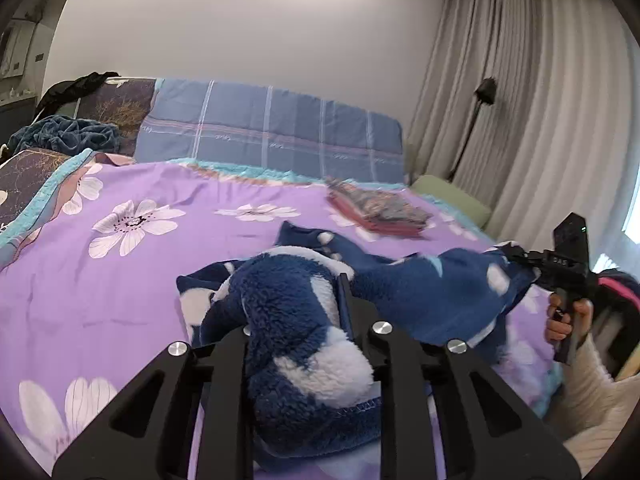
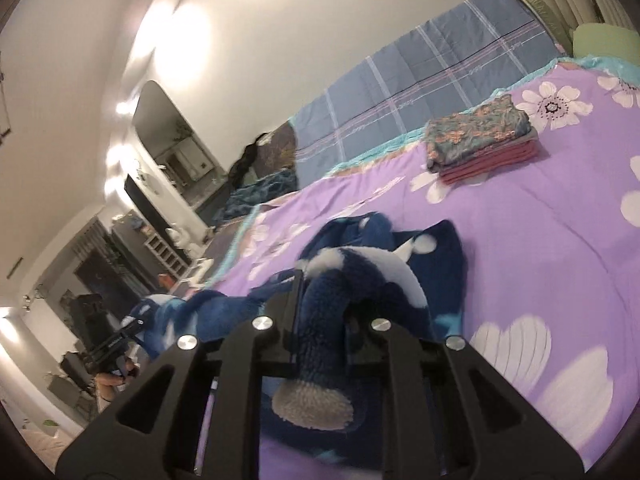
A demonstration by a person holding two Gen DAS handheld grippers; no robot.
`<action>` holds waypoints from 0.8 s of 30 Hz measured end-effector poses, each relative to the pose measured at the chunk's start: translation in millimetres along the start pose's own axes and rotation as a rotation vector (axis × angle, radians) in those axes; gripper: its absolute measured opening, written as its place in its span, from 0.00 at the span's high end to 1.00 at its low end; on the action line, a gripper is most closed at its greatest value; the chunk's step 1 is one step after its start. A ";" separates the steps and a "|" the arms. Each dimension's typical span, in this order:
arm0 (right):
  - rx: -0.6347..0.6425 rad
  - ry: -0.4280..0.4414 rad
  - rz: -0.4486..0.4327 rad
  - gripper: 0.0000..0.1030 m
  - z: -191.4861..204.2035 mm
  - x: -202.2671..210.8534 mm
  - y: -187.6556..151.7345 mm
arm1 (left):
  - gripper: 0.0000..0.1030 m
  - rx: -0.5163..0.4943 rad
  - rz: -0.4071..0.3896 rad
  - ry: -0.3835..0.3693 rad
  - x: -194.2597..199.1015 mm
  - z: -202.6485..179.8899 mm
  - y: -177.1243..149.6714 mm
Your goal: Fold small clothes
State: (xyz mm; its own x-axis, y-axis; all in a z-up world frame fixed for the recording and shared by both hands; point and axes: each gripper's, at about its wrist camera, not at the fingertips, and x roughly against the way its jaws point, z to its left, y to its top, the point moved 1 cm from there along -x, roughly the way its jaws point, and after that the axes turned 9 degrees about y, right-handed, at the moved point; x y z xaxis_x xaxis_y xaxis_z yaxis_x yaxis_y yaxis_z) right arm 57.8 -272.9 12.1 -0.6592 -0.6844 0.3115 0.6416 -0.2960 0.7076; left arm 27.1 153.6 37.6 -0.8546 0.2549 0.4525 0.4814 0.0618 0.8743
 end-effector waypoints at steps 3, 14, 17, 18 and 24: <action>-0.038 -0.128 0.136 0.84 -36.8 -47.6 -17.0 | 0.75 0.013 0.155 0.053 -63.4 13.9 -23.6; 0.051 -0.152 0.248 0.68 -25.5 -54.7 21.1 | 0.38 -0.039 0.111 0.098 -48.5 19.9 -2.1; 0.108 -0.218 0.372 0.37 -10.6 -69.7 25.3 | 0.18 -0.065 -0.053 0.210 -22.4 17.5 31.0; 0.115 -0.230 0.405 0.36 -8.0 -74.1 25.5 | 0.18 -0.078 -0.085 0.224 -20.6 17.0 40.7; 0.097 -0.253 0.454 0.35 -15.1 -62.0 26.7 | 0.18 -0.123 0.033 0.130 -93.8 9.7 71.7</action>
State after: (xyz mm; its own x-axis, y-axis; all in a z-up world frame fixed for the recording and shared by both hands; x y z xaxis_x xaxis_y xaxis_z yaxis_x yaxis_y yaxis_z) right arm 121.8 -248.4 2.1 -0.4053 -0.5437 0.7349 0.8531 0.0639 0.5178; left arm 143.7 143.5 56.1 -0.8604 0.1278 0.4934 0.4891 -0.0652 0.8698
